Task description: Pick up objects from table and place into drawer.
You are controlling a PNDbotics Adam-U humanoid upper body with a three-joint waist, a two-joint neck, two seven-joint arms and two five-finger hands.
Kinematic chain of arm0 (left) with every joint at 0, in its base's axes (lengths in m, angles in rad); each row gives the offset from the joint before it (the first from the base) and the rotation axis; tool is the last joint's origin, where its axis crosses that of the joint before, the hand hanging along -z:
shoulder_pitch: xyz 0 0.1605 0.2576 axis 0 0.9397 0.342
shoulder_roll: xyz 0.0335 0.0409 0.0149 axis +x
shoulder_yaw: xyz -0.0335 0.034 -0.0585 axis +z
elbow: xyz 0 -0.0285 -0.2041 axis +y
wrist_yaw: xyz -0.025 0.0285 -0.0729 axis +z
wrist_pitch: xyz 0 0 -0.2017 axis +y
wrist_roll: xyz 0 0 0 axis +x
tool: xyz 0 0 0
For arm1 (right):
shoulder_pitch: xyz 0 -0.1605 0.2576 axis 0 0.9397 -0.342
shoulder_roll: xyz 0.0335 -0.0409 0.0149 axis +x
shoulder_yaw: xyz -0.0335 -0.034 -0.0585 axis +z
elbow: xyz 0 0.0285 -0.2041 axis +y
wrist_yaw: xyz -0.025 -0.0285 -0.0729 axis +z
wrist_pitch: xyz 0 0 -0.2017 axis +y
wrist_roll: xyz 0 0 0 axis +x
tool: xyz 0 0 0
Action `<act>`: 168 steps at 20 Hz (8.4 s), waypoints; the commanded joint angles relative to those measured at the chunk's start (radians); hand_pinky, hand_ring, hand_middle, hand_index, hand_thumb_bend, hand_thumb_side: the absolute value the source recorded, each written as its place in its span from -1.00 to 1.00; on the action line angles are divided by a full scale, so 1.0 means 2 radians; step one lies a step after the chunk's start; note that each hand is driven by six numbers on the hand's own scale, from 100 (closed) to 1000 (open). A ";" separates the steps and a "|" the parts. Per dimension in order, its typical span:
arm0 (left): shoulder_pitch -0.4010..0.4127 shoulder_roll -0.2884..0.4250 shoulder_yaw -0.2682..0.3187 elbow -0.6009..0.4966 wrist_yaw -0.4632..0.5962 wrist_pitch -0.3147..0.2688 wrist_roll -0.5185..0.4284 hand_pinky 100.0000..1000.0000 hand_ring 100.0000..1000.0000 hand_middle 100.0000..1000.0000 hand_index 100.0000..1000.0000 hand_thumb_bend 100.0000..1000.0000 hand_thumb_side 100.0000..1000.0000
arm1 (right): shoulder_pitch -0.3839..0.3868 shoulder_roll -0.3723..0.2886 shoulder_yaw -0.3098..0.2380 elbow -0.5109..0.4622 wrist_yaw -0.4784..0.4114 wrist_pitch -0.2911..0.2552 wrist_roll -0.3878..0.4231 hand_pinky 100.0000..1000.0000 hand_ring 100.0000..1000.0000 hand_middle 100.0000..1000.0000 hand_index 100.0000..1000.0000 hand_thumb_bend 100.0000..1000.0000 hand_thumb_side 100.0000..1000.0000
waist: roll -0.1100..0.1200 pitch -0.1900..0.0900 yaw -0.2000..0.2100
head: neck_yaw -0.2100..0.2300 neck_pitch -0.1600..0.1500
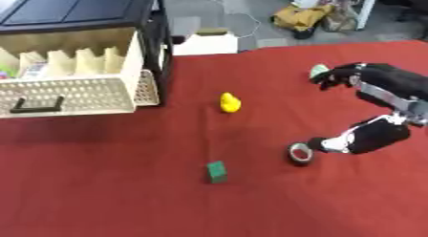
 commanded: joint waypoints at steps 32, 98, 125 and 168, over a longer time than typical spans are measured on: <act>-0.003 -0.004 0.001 -0.006 0.001 0.003 -0.007 -1.00 -1.00 -1.00 0.45 -0.30 1.00 | -0.033 0.002 0.057 0.028 0.048 0.020 0.075 0.31 0.34 0.42 0.68 0.02 -0.38 | -0.005 0.002 0.013 | -0.014 -0.012; 0.002 -0.016 0.005 -0.006 0.006 -0.002 -0.005 -1.00 -1.00 -1.00 0.36 -0.50 1.00 | -0.062 0.040 0.099 0.144 0.087 0.022 0.085 0.27 0.30 0.28 0.59 -0.38 -0.60 | 0.000 0.019 0.024 | -0.026 -0.026; 0.002 -0.017 0.007 -0.006 0.006 -0.003 -0.003 -1.00 -1.00 -1.00 0.35 -0.56 1.00 | -0.071 0.047 0.105 0.160 0.086 0.022 0.086 0.23 0.27 0.12 0.50 -0.29 -0.58 | 0.000 0.022 0.025 | -0.025 -0.030; 0.003 -0.019 0.010 -0.006 0.008 -0.002 0.002 -1.00 -1.00 -1.00 0.33 -0.59 1.00 | -0.072 0.047 0.101 0.163 0.086 0.030 0.062 0.18 0.17 -0.16 0.26 -0.52 -0.82 | -0.001 0.024 0.024 | -0.023 -0.032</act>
